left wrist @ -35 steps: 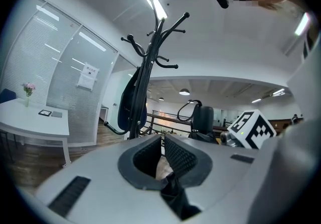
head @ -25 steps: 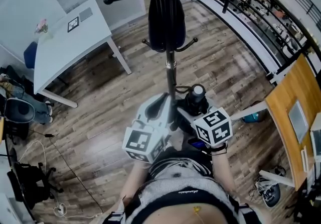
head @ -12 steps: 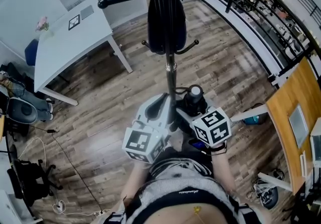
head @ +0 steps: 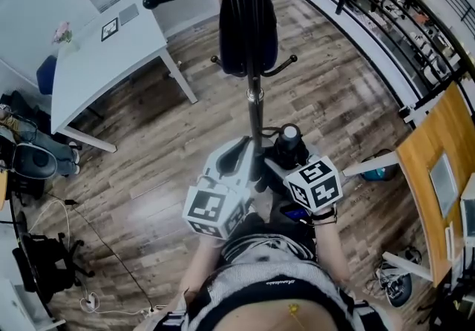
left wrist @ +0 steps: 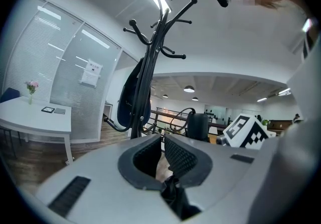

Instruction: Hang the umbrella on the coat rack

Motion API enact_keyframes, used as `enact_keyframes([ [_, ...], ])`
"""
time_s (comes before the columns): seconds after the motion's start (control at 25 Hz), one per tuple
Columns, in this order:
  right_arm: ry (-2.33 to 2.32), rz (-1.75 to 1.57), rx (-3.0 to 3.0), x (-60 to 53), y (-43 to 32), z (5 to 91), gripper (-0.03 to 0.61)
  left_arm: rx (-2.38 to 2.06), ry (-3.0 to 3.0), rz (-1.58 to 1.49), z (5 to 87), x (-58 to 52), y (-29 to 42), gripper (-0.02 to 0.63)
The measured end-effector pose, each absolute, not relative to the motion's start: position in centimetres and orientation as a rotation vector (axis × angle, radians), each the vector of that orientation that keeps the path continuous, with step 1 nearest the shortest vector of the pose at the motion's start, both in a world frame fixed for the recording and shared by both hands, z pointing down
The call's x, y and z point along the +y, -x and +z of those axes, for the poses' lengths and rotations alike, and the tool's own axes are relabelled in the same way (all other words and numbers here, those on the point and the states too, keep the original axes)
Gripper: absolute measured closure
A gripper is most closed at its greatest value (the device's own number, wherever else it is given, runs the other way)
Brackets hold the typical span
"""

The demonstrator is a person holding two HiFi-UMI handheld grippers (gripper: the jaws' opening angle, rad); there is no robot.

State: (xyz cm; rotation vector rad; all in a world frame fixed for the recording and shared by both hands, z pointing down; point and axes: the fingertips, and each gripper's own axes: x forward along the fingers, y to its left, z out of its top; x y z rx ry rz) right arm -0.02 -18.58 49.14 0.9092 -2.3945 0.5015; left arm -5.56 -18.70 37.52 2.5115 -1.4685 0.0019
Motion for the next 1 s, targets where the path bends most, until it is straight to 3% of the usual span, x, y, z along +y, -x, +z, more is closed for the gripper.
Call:
enact_keyframes([
  [1.0, -0.857, 0.533, -2.277, -19.3, -0.6, 54.1, 0.316, -1.451, -2.484, 0.064, 39.1, -18.9, 6.0, 0.594],
])
